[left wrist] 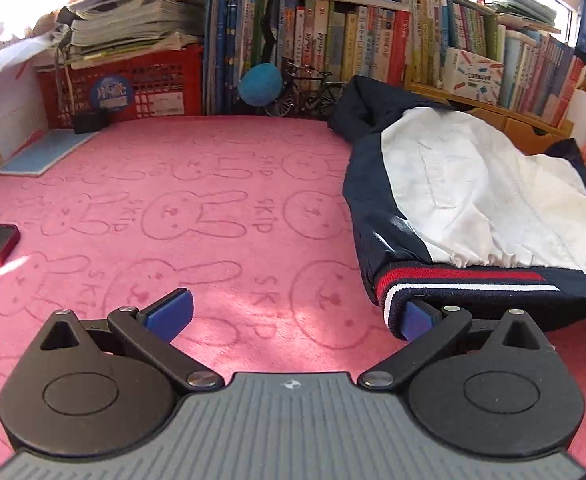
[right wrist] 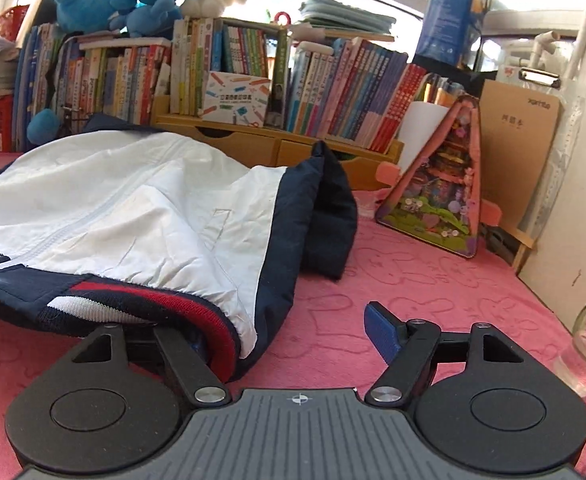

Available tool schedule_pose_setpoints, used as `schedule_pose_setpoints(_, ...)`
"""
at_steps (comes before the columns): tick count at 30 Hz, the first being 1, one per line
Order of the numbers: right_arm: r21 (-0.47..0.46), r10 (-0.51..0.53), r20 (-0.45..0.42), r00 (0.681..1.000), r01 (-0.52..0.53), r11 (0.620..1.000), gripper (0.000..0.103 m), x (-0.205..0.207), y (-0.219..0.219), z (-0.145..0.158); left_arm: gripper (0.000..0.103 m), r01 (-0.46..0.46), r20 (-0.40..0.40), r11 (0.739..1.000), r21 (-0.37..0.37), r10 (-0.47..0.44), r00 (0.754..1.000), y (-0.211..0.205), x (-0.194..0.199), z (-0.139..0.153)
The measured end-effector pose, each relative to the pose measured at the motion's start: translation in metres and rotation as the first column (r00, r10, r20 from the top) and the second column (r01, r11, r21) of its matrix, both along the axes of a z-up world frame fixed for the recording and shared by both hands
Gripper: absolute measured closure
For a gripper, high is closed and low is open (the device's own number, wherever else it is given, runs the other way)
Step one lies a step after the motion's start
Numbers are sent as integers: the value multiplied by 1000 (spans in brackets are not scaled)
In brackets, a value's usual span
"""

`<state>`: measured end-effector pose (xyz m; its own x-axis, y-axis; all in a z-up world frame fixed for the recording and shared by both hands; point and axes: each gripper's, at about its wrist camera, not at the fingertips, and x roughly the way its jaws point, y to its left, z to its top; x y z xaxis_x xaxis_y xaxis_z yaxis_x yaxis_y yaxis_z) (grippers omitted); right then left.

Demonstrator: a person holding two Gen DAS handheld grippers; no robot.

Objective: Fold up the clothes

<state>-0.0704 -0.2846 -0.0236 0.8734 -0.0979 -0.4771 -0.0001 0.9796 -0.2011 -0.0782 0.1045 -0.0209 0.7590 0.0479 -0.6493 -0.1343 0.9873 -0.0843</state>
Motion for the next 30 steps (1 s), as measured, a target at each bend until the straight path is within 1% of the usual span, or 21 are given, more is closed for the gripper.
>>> schedule_pose_setpoints(1,-4,-9,-2,1000,9,1000,30,-10,-12,3,0,34,-9,998,-45,-34,999,-2,-8,2)
schedule_pose_setpoints(3,-5,-20,-13,1000,20,1000,26,-31,-34,11,0,95,-9,992,-84,-96,995,-10,-30,7)
schedule_pose_setpoints(4,-2,-22,-22,1000,22,1000,24,-41,-44,15,0,124,-14,989,-85,-126,992,-13,-38,9)
schedule_pose_setpoints(6,-12,19,-64,998,-20,1000,22,-58,-56,19,0,202,-61,977,-71,-206,977,-23,-51,10)
schedule_pose_setpoints(8,-9,83,-132,988,-85,996,21,-64,-57,17,0,271,-136,961,-55,-276,952,-31,-53,8)
schedule_pose_setpoints(10,20,152,-211,966,-151,988,21,-65,-54,15,0,320,-192,945,-58,-326,926,-35,-52,7)
schedule_pose_setpoints(12,79,245,-257,935,-232,969,20,-67,-49,20,0,384,-220,916,-119,-401,889,-32,-52,13)
schedule_pose_setpoints(13,115,299,-265,917,-277,954,19,-68,-47,27,0,414,-229,897,-152,-440,869,-31,-52,17)
schedule_pose_setpoints(14,159,359,-277,892,-325,932,15,-69,-47,33,0,450,-214,872,-194,-485,848,-28,-51,24)
schedule_pose_setpoints(15,220,428,-282,859,-376,900,6,-67,-49,40,0,484,-198,843,-235,-529,825,-26,-50,32)
schedule_pose_setpoints(16,289,486,-257,836,-413,864,0,-64,-53,48,0,511,-177,817,-268,-563,807,-24,-47,39)
schedule_pose_setpoints(17,355,540,-227,810,-448,821,0,-61,-57,56,0,505,-142,824,-258,-549,824,-23,-39,49)
schedule_pose_setpoints(19,426,589,-183,787,-476,770,0,-44,-58,72,0,486,-71,843,-231,-513,855,-22,-20,68)
schedule_pose_setpoints(21,405,541,-154,827,-447,798,0,-20,-51,86,0,397,-18,911,-114,-401,916,-31,20,77)
schedule_pose_setpoints(22,367,495,-135,859,-420,830,0,-8,-42,92,0,348,11,936,-54,-348,938,-37,40,81)
schedule_pose_setpoints(23,320,438,-126,890,-382,867,0,8,-35,93,0,313,24,949,25,-314,949,-45,61,79)
schedule_pose_setpoints(24,271,380,-114,918,-339,901,0,23,-28,95,0,277,37,955,106,-282,959,-55,83,76)
schedule_pose_setpoints(25,211,308,-109,945,-280,936,0,42,-19,93,0,251,42,948,197,-264,964,-65,108,71)
schedule_pose_setpoints(26,149,247,-99,964,-231,961,0,62,-12,89,0,239,48,935,261,-260,964,-73,126,66)
schedule_pose_setpoints(27,87,187,-84,979,-180,980,0,83,-5,86,0,214,53,915,342,-246,968,-85,148,58)
schedule_pose_setpoints(30,-53,95,-19,995,-96,994,0,146,0,72,0,129,70,850,510,-191,979,-116,198,31)
